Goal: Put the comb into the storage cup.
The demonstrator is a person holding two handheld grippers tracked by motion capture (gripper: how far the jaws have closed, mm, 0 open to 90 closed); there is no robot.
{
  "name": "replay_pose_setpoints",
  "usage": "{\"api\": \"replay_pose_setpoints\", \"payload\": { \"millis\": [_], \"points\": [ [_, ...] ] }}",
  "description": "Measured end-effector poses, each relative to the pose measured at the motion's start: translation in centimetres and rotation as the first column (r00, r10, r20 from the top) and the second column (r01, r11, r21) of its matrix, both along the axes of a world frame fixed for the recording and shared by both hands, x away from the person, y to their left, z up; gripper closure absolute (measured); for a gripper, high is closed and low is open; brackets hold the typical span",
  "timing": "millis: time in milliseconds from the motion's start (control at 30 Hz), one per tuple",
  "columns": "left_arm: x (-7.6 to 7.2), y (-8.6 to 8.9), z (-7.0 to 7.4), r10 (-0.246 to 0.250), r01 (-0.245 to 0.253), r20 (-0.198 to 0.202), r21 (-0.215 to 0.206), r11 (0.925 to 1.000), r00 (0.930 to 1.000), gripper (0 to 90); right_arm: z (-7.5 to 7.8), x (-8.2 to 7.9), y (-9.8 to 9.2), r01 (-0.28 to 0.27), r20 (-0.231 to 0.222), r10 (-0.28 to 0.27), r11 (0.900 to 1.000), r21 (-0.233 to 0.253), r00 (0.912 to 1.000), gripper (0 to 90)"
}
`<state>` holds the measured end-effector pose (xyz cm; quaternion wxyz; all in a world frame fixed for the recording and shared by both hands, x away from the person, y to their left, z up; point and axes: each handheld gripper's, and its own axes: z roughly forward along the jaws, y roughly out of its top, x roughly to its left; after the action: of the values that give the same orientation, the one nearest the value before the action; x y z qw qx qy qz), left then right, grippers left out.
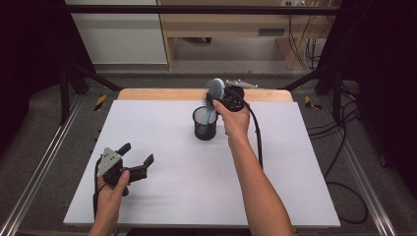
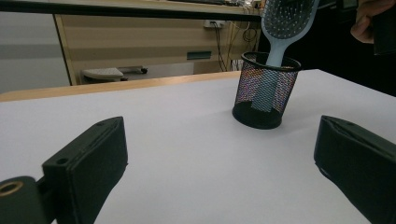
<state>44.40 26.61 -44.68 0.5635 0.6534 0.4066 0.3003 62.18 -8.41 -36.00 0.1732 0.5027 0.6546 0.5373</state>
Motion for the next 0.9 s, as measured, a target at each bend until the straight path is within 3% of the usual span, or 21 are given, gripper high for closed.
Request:
{"api": "replay_pose_setpoints", "payload": {
  "millis": [300,900],
  "points": [
    [0.0,-0.1,0.0,-0.001,0.001,-0.001,-0.001,1.0,1.0,3.1,-1.1,-0.1,-0.1,0.006,-0.012,-0.006,1.0,0.019,0.9999,52.4],
    [0.0,-0.1,0.0,-0.002,0.002,0.0,-0.001,1.0,1.0,3.1,-1.3,0.1,-0.2,0.011,-0.015,-0.01,0.999,0.047,0.9998,52.4]
  ]
}}
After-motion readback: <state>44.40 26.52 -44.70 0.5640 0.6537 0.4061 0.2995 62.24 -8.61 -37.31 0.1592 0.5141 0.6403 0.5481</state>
